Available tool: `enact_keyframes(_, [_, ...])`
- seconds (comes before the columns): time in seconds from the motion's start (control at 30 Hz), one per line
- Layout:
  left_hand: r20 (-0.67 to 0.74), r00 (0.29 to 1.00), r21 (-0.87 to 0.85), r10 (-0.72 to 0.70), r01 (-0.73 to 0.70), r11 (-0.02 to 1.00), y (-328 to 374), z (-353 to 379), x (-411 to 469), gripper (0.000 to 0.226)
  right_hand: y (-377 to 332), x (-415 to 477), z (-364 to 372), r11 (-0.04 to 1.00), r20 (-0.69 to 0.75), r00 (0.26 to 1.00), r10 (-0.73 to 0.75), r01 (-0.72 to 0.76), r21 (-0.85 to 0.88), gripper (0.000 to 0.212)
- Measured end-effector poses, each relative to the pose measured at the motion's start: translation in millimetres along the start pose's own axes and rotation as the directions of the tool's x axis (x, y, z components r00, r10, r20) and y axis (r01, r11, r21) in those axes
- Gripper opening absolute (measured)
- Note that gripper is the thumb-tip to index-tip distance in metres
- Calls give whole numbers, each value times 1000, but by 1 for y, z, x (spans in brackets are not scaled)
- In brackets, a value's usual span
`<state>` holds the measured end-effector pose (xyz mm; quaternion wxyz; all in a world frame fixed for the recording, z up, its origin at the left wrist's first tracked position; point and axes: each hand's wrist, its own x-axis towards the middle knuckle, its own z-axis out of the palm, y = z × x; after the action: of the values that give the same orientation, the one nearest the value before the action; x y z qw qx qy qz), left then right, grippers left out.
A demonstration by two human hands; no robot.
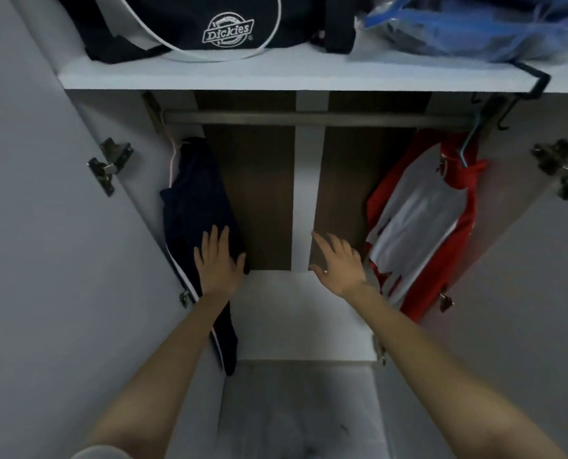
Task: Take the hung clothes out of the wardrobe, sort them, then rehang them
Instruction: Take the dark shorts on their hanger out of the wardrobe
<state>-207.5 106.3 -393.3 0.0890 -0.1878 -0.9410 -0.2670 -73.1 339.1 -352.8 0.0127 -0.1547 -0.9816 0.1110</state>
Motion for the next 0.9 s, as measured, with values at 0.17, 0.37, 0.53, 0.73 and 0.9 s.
enact_keyframes(0.17, [-204, 976, -27, -71, 67, 997, -19, -20, 55, 67, -13, 54, -4, 998, 12, 998, -69, 69, 7, 73])
enact_keyframes(0.37, [-291, 955, 2, -59, 62, 998, -42, -39, 115, 63, -42, 115, -6, 990, 4, 990, -140, 140, 0, 72])
enact_keyframes(0.53, [-276, 949, -107, -149, 124, 987, -46, -51, 152, 60, -62, 151, -5, 986, -20, 986, -165, 165, 2, 72])
enact_keyframes(0.73, [-172, 915, -206, -366, 329, 921, -39, -59, 186, 27, -69, 173, -9, 983, -42, 983, -181, 182, 10, 72])
enact_keyframes(0.9, [-118, 853, -502, -508, 390, 772, -26, -60, 199, 25, -68, 180, -13, 988, -36, 988, -153, 153, 4, 73])
